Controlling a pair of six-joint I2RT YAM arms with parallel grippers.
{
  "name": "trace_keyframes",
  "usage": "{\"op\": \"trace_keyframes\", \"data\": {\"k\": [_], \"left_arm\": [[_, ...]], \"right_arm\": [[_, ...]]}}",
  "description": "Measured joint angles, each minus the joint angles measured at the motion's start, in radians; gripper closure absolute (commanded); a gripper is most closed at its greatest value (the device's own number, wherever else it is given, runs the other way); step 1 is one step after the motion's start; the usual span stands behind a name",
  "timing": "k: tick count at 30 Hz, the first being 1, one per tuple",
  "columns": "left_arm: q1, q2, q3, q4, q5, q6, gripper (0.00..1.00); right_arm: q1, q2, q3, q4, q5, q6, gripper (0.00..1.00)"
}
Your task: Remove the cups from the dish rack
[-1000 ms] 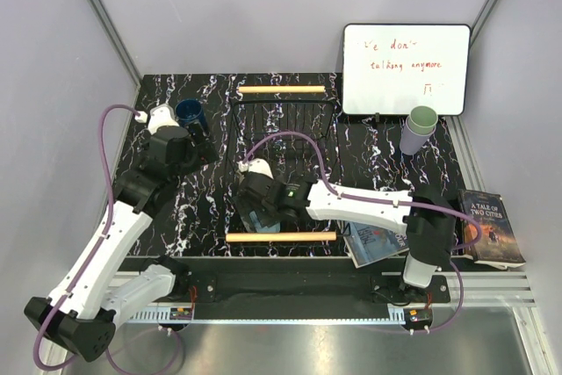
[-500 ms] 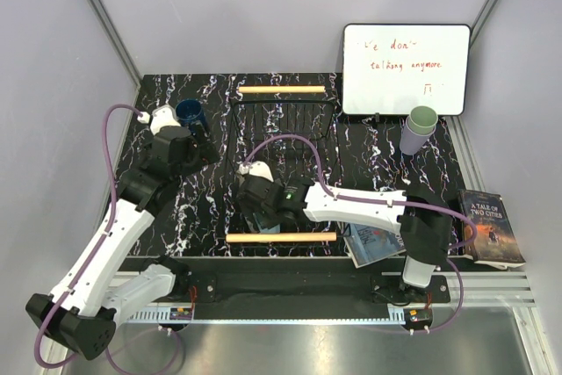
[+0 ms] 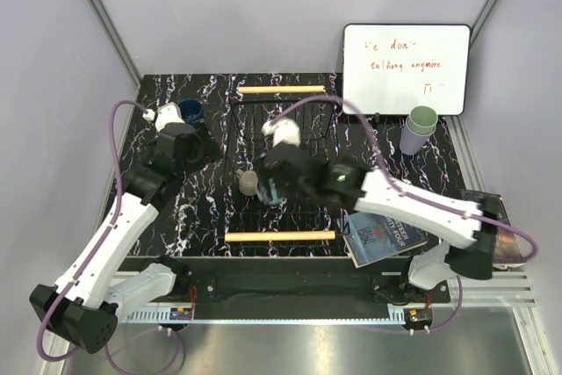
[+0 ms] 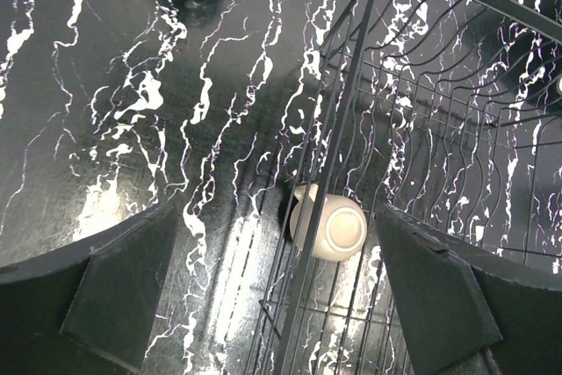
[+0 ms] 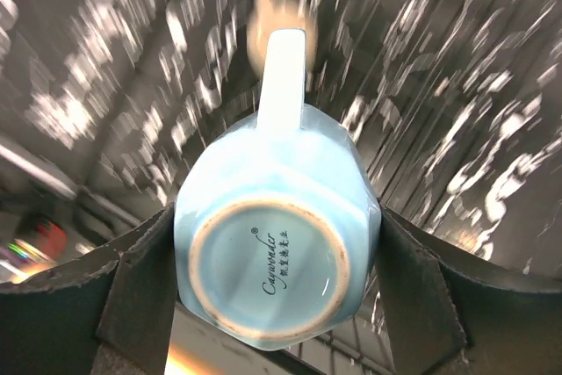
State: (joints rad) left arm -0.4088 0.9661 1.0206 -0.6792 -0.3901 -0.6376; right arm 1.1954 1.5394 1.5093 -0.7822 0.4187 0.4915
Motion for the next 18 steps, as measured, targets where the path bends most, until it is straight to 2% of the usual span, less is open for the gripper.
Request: {"op": "trace_keyframes", "data": {"k": [4, 10, 13, 17, 18], "left_arm": [[0.000, 0.009, 0.000, 0.031, 0.027, -0.003, 0.01], [0.000, -0.055, -0.066, 0.210, 0.149, -0.028, 0.01], [0.000, -0.106, -0.125, 0.333, 0.243, -0.051, 0.01], [0.000, -0.115, -0.171, 0.520, 0.407, -0.099, 0.01], [0.000, -0.111, -0.181, 0.573, 0.447, -0.114, 0.01]], "right_arm": [[-0.119, -0.167, 0.002, 0.071, 0.009, -0.027, 1.00], [-0.498, -0.508, -0.336, 0.377, -0.176, 0.018, 1.00], [-0.636, -0.546, -0.455, 0.528, -0.367, 0.099, 1.00], [-0.668, -0.466, -0.578, 0.815, -0.653, 0.239, 1.00], [-0.667, -0.453, -0.592, 0.851, -0.686, 0.259, 1.00]]}}
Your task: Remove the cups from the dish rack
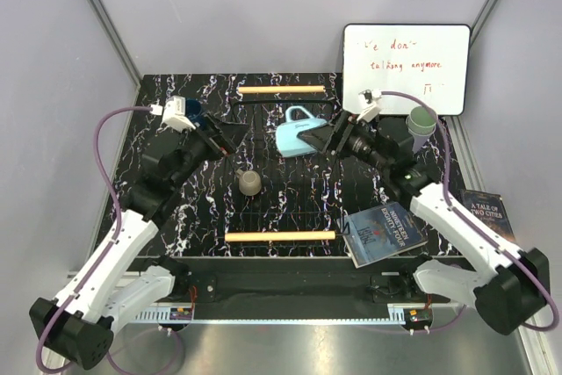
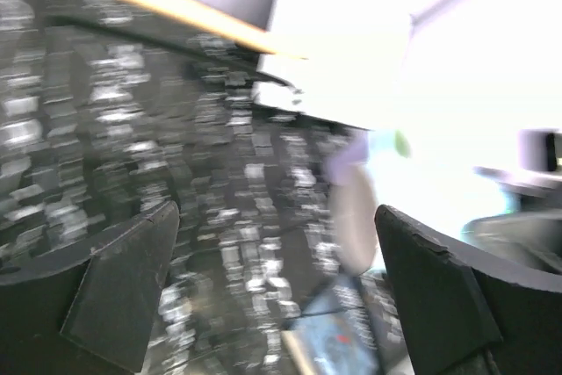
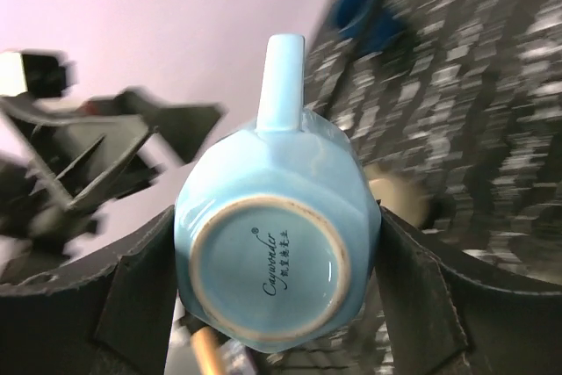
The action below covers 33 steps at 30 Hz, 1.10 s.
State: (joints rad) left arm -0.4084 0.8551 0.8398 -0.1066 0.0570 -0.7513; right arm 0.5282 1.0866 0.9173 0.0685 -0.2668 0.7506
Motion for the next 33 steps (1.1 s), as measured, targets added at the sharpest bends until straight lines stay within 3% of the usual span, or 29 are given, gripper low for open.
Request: {"op": "trace_keyframes", "data": {"k": [6, 12, 20, 33], "left_arm": [[0.000, 0.016, -0.107, 0.289, 0.208, -0.103, 0.01], [0.000, 0.057, -0.140, 0.479, 0.322, -0.192, 0.04], [-0.010, 0.063, -0.156, 0.576, 0.359, -0.251, 0.07], [-0.099, 0.063, -0.153, 0.542, 0.335, -0.237, 0.06]], "right_arm": [[-0.017, 0.079, -0.105, 0.373, -0.241, 0.225, 1.00], [-0.029, 0.104, -0.136, 0.638, -0.324, 0.353, 1.00], [-0.031, 0.111, -0.160, 0.718, -0.356, 0.388, 1.00], [-0.032, 0.145, -0.160, 0.809, -0.388, 0.420, 1.00]]}}
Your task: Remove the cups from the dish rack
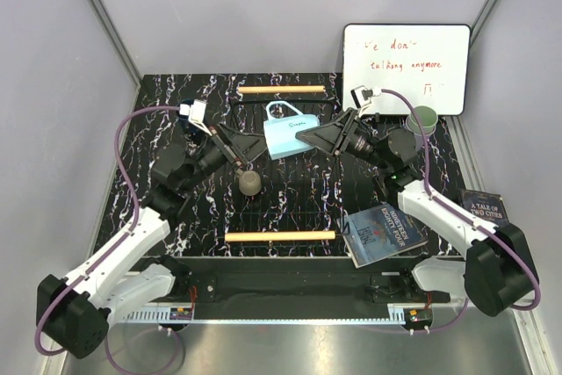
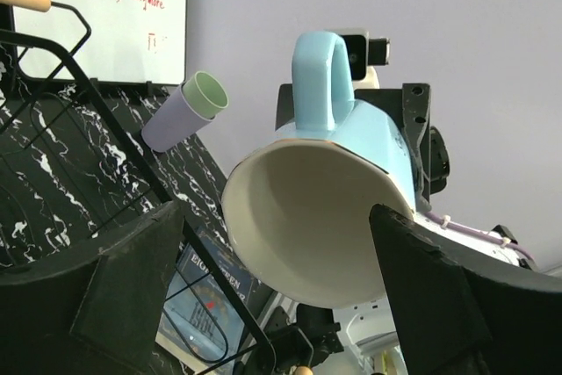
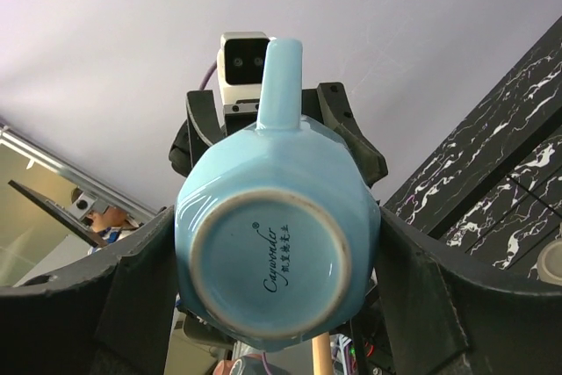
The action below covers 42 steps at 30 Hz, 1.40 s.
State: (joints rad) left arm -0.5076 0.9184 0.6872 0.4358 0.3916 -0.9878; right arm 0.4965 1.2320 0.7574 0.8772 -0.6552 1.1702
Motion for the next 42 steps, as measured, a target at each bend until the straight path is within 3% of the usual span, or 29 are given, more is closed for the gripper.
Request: {"op": "trace_keyframes", "data": {"k": [5, 12, 15, 31, 42], "left_arm": [[-0.021, -0.023, 0.039, -0.130, -0.071, 0.084, 0.03], [-0.028, -0.067, 0.117, -0.286, -0.228, 0.203, 0.02], [-0.028, -0.077, 0.130, -0.306, -0.259, 0.225, 0.03], [-0.029, -0.059, 0.140, -0.171, -0.117, 0.111, 0.05], [-0.047, -0.051, 0.122, -0.130, -0.086, 0.081, 0.05]], "right_arm": [[0.000, -0.016, 0.000, -0.039, 0.004, -0.018, 1.00], [0.000, -0.217, 0.000, -0.334, 0.077, -0.180, 1.00], [0.000, -0.288, 0.000, -0.386, 0.093, -0.222, 1.00], [0.000, -0.097, -0.030, -0.332, 0.085, -0.190, 1.00], [0.000, -0.093, -0.029, -0.299, 0.099, -0.186, 1.00]]}}
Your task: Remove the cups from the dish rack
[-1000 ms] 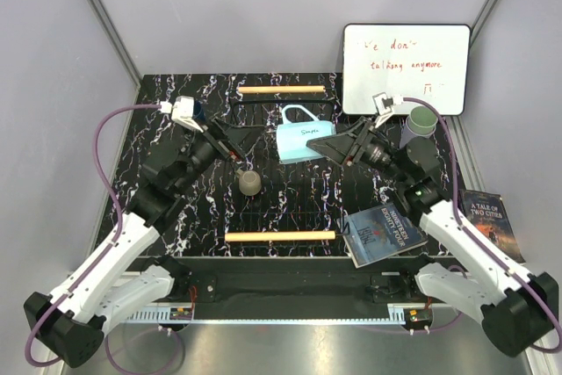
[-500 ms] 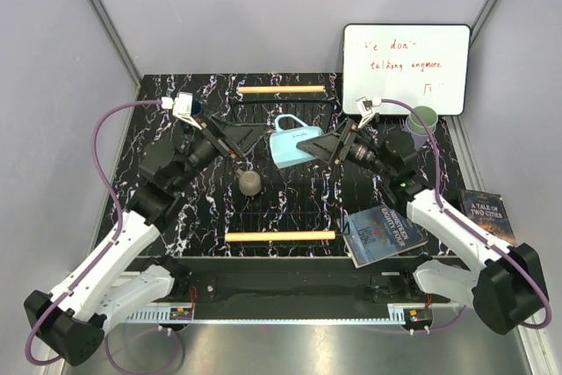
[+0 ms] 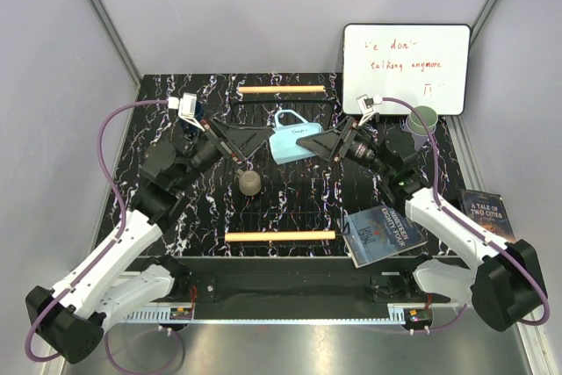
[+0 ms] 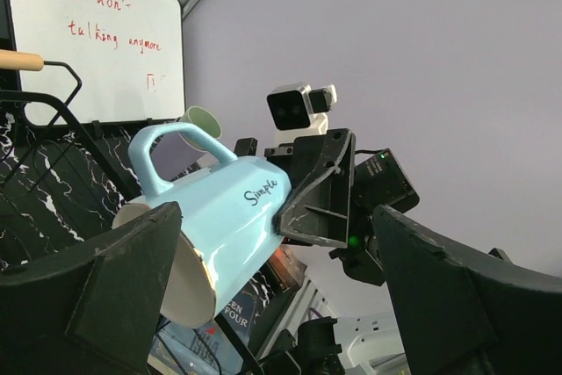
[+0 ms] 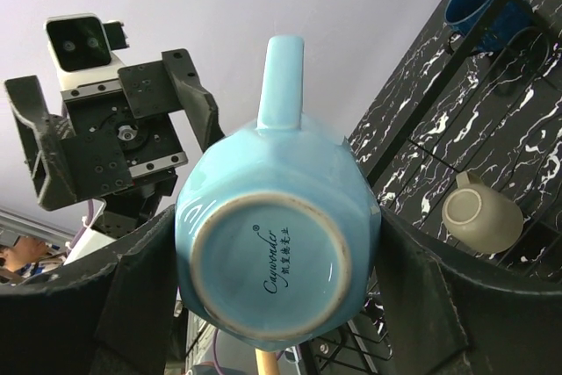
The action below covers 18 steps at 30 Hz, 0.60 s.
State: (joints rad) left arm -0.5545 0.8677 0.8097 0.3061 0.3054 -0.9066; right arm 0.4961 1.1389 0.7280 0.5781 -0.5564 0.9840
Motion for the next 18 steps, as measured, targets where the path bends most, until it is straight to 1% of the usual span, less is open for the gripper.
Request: {"op": "trace_keyframes", "data": {"k": [4, 11, 15, 16, 18], "left_arm": [[-0.001, 0.005, -0.002, 0.003, 0.002, -0.003, 0.06], [-0.033, 0.043, -0.003, 0.036, 0.016, -0.025, 0.06], [-0.061, 0.055, -0.004, 0.050, 0.020, -0.035, 0.07], [-0.069, 0.056, -0.006, 0.057, 0.021, -0.037, 0.09], [-0.090, 0.064, -0.008, 0.066, 0.021, -0.041, 0.19]], "right_arm": [[0.000, -0.006, 0.000, 0.019, -0.001, 0.009, 1.00], [0.000, 0.034, 0.000, 0.174, -0.013, 0.083, 1.00], [0.000, 0.077, 0.000, 0.225, -0.018, 0.116, 1.00], [0.000, 0.089, 0.000, 0.236, -0.022, 0.123, 1.00], [0.000, 0.112, 0.000, 0.259, -0.034, 0.141, 1.00]]}}
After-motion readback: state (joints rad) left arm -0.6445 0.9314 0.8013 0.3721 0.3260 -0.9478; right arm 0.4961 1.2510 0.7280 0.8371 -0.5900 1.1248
